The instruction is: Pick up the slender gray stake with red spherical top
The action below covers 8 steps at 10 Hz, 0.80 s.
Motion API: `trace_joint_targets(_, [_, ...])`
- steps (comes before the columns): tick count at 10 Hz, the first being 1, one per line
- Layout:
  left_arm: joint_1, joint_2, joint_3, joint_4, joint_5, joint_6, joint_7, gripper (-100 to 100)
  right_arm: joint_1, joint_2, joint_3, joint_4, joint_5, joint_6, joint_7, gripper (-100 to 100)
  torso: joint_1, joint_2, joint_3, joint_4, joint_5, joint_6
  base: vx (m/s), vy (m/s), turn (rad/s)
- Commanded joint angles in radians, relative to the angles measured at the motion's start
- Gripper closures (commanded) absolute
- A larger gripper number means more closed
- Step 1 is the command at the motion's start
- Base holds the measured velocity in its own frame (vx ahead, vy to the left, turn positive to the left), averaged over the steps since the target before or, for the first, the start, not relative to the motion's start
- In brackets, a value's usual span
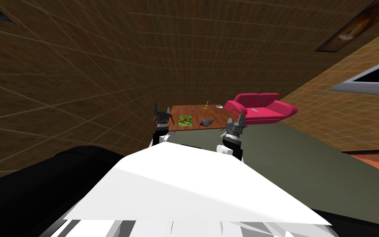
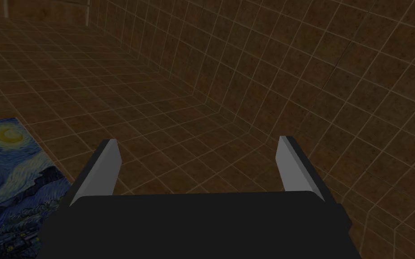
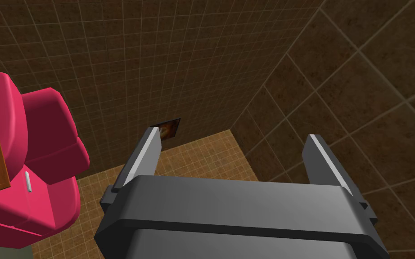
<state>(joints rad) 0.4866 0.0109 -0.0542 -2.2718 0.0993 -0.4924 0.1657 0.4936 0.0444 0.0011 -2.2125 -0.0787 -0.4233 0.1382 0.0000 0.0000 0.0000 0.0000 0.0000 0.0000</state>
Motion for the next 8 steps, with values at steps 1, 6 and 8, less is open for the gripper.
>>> trace_joint_targets(1, [-0.003, 0.028, 0.001, 0.014, 0.006, -0.004, 0.008, -100, 0.000, 0.000, 0.000, 0.000, 0.000, 0.000, 0.000, 0, 0.000, 0.000, 0.000, 0.000, 0.000, 0.000, 0.006, -0.001, 0.000])
trace_joint_targets(6, [-0.021, 0.109, 0.011, 0.121, 0.049, -0.039, 0.070, -100, 0.000, 0.000, 0.000, 0.000, 0.000, 0.000, 0.000, 0, 0.001, -0.001, -0.001, 0.000, 0.000, 0.000, 0.019, 0.001, 0.005])
trace_joint_targets(8, [-0.030, 0.130, 0.014, 0.183, 0.074, -0.060, 0.108, -100, 0.000, 0.000, 0.000, 0.000, 0.000, 0.000, 0.000, 0, 0.000, -0.002, -0.001, 0.000, 0.000, 0.000, 0.030, -0.008, 0.004])
